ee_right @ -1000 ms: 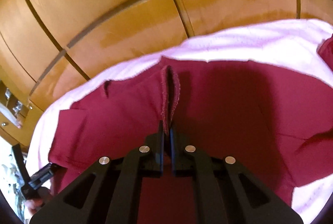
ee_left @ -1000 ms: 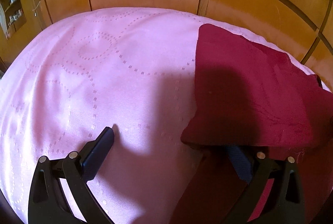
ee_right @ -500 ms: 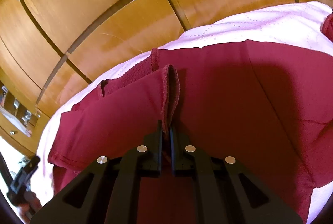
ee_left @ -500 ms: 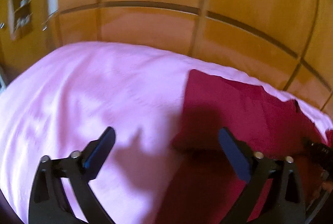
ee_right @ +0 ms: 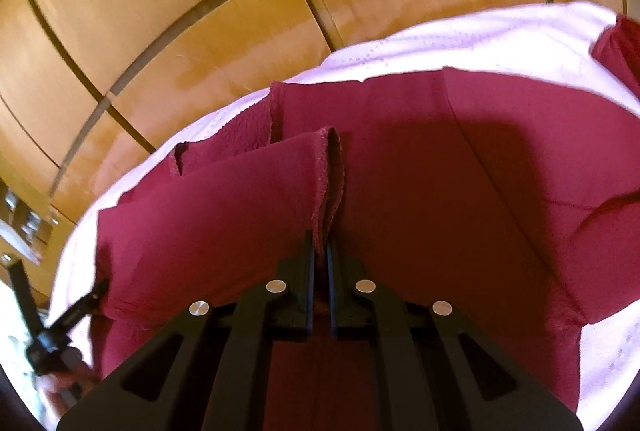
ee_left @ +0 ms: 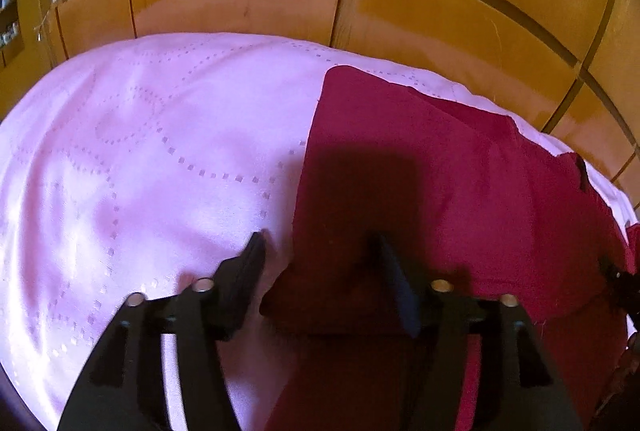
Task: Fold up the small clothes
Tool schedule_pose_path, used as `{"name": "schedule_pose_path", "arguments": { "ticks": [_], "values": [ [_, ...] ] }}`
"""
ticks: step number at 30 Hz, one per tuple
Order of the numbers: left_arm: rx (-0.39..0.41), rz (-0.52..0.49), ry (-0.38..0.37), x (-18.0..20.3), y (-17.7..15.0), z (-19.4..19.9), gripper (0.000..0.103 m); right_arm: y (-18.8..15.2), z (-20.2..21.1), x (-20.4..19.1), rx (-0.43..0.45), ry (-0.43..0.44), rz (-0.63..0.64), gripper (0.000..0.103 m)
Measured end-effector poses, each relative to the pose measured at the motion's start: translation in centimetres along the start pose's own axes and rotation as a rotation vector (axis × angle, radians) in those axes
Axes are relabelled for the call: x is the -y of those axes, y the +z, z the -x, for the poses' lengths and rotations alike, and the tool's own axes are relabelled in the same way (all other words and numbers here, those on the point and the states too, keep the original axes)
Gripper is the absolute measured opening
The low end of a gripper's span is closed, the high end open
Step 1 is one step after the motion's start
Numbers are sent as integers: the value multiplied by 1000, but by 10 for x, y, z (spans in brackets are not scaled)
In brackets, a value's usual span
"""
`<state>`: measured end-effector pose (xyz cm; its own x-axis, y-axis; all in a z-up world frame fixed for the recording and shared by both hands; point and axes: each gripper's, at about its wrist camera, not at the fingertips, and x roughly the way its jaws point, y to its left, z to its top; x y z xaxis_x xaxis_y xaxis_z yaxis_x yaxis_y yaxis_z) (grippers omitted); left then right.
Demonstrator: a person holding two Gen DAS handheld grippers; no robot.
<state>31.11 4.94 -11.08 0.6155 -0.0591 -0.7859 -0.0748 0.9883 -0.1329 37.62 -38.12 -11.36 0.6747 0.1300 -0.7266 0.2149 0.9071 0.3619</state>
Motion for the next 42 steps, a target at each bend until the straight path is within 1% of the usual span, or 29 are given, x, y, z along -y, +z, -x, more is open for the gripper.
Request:
{"name": "schedule_pose_path", "arguments": {
  "ticks": [2,3,4,5,6,7,8,9,10,12,14,15,17,18,20,23,24,25,26,27,28,31,33,36,37,39,40,42],
  "values": [
    [-18,-17,33,3,2,5,86,0,1,-2,5,-16,12,5],
    [-11,-10,35,3,3,10,86,1,3,-2,4,-12,11,6],
    [0,-3,25,0,4,14,86,2,6,-1,3,-7,15,11],
    [21,8,7,0,4,20,88,3,11,-3,9,-17,29,19],
    [51,15,-7,2,7,27,91,4,19,-7,37,-37,52,24],
    [65,16,-8,2,8,29,92,5,25,-9,69,-44,68,31],
    [85,11,-8,6,11,31,92,5,34,-14,114,-38,91,32],
    [86,1,-8,10,14,28,93,7,39,-20,143,-26,118,32],
    [79,-14,-7,15,16,24,93,8,41,-26,151,-19,139,32],
    [60,-60,13,26,18,10,93,10,39,-39,141,-1,195,32],
    [35,-98,47,29,18,-6,93,9,28,-49,97,23,246,32],
    [11,-105,55,29,15,-15,94,9,20,-52,66,17,260,32],
    [-3,-65,17,19,14,-22,98,6,-2,-47,-12,-52,256,32],
    [-8,-53,6,17,14,-24,99,4,-11,-41,-28,-48,228,32],
    [-13,-53,3,17,15,-26,101,5,-11,-34,-9,-13,184,32],
    [-8,-64,15,18,14,-26,101,3,-6,-33,1,-6,181,32],
    [-7,-61,12,17,14,-26,101,2,-2,-30,5,0,175,33],
    [-6,-57,7,16,14,-26,101,2,4,-26,14,18,154,41],
    [-5,-54,4,15,13,-25,101,2,11,-21,26,38,128,55],
    [-3,-51,2,13,13,-24,101,3,21,-13,48,58,95,61],
    [-1,-50,3,11,11,-22,101,5,28,-7,65,42,80,66],
    [9,-49,18,10,12,-17,101,19,46,17,105,-35,65,66],
    [18,-62,20,12,8,-7,101,29,59,43,125,-90,26,66],
    [36,-96,11,25,0,4,101,42,84,95,159,-181,-92,66],
    [44,-110,20,28,-2,7,101,43,90,106,162,-204,-114,66],
    [66,-155,53,37,-6,12,101,40,107,132,173,-281,-159,66],
    [73,-172,62,40,-7,12,101,37,112,138,175,-309,-168,66],
    [71,-185,74,41,-10,7,101,24,124,160,164,-360,-197,66]
  ]
}}
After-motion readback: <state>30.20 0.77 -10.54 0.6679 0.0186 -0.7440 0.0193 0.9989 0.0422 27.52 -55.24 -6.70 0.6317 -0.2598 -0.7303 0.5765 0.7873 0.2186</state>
